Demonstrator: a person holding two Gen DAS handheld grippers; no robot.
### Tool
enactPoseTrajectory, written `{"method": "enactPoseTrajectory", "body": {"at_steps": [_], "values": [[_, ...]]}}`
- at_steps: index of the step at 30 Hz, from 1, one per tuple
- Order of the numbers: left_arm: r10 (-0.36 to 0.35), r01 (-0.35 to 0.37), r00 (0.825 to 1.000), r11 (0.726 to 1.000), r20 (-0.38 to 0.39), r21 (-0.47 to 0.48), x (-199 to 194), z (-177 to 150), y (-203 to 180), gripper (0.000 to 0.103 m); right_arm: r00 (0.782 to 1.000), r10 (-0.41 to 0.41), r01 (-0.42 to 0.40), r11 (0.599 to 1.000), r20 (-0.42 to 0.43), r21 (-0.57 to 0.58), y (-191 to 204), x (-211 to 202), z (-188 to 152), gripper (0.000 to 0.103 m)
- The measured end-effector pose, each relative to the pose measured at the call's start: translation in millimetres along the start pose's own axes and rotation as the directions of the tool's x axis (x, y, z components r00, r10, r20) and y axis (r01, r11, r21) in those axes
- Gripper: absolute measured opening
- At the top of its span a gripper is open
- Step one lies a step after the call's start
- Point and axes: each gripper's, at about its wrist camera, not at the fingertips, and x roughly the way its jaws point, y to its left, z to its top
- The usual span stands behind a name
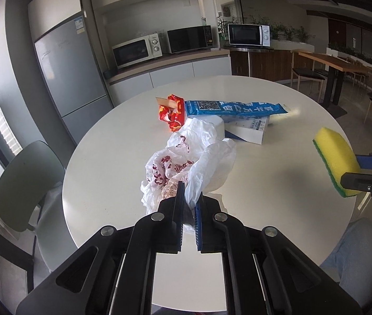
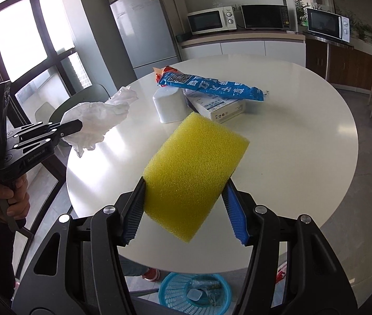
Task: Collect trash
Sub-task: 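Grasp the white plastic bag with the left tool while the right tool holds the sponge, then carry the white bag and yellow sponge down over the blue wastebasket with both tools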
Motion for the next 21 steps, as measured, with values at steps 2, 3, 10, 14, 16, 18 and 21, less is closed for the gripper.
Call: {"method": "enactPoseTrajectory", "body": {"at_steps": [2, 3, 10, 14, 16, 18, 21], "values": [[-0.025, 0.025, 1.0, 1.0, -0.002, 0.014, -10.5, -7.9, -9.2, 0.006, 0.999, 0.041, -0.041, 0.999, -0.004, -0.014, 2.7, -8.6, -7.9, 0.054], [-0.038, 0.038, 0.999, 0.999, -0.002, 0.02, -15.7, -12.1, -13.6, 0.006, 0.999, 0.051, -0.051, 0.998, -0.008, -0.021, 3.4, -12.3, -11.8, 0.054], [-0.092, 0.092, 0.996, 0.99, -0.004, 0.108, -47.8, -36.8, -42.4, 0.006, 0.996, 0.086, -0.086, 0.996, -0.023, -0.018, -1.6, -36.7, -35.1, 0.053], [-0.14, 0.14, 0.99, 0.976, -0.015, 0.169, -67.4, -57.9, -58.1, 0.006, 0.987, 0.156, -0.157, 0.986, -0.033, -0.058, 2.7, -48.9, -52.8, 0.053], [-0.155, 0.158, 0.987, 0.966, -0.031, 0.203, -73.2, -70.5, -67.6, 0.006, 0.978, 0.202, -0.205, 0.974, -0.042, -0.095, 8.9, -54.8, -63.5, 0.053], [-0.167, 0.175, 0.984, 0.96, -0.058, 0.217, -75.0, -82.3, -74.7, 0.006, 0.969, 0.24, -0.246, 0.959, -0.057, -0.139, 16.5, -59.8, -73.3, 0.053], [-0.191, 0.208, 0.977, 0.949, -0.095, 0.235, -77.4, -98.8, -84.5, 0.006, 0.963, 0.25, -0.265, 0.945, -0.1, -0.191, 25.4, -61.8, -86.7, 0.053]]}}
